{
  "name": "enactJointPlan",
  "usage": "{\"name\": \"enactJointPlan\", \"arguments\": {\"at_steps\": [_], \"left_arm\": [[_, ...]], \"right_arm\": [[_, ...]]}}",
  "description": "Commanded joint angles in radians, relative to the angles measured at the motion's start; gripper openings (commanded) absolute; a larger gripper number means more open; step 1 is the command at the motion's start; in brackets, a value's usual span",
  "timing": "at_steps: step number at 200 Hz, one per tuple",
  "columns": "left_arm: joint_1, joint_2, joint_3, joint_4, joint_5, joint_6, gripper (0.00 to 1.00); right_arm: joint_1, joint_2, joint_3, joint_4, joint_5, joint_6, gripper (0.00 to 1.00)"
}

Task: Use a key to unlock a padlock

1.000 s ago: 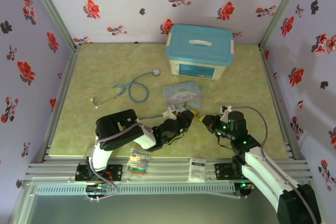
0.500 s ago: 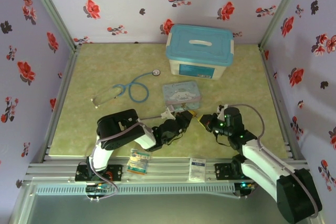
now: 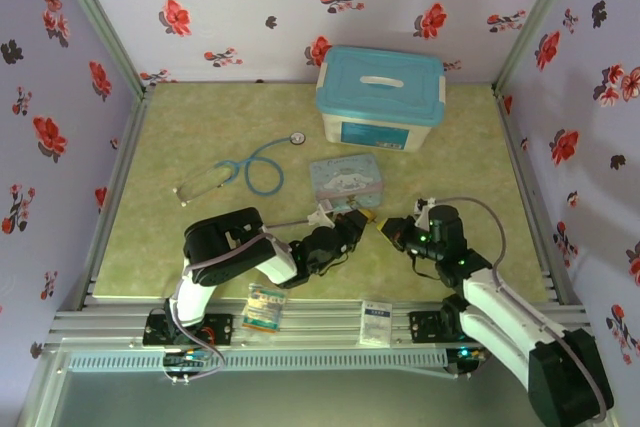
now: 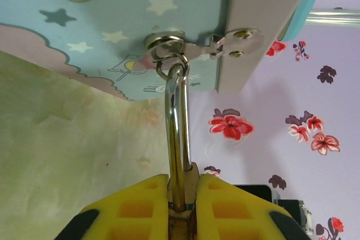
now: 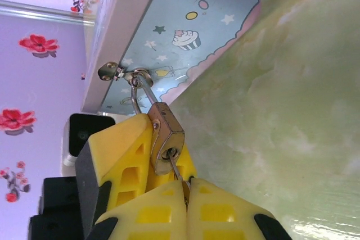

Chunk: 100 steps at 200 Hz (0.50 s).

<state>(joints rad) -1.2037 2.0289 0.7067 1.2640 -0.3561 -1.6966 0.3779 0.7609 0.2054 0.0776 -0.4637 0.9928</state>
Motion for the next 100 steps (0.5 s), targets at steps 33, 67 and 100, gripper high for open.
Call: {"name": "enactJointPlan", "arguments": {"at_steps": [33, 67, 100], "left_arm": [[-0.059, -0.049, 0.043, 0.063, 0.150, 0.008, 0.00], [-0.056, -0.084, 0.039, 0.064, 0.151, 0.020, 0.00], [-0.050, -0.099, 0.052, 0.064, 0.163, 0.026, 0.00]], "right_arm": [[-0.029, 0.089, -0.008, 0.307, -0.090, -0.013, 0.00], [-0.059, 0.098, -0.014, 0.385, -0.140, 0.027, 0.00], [-0.062, 0.062, -0.047, 0.436, -0.136, 0.020, 0.00]]}}
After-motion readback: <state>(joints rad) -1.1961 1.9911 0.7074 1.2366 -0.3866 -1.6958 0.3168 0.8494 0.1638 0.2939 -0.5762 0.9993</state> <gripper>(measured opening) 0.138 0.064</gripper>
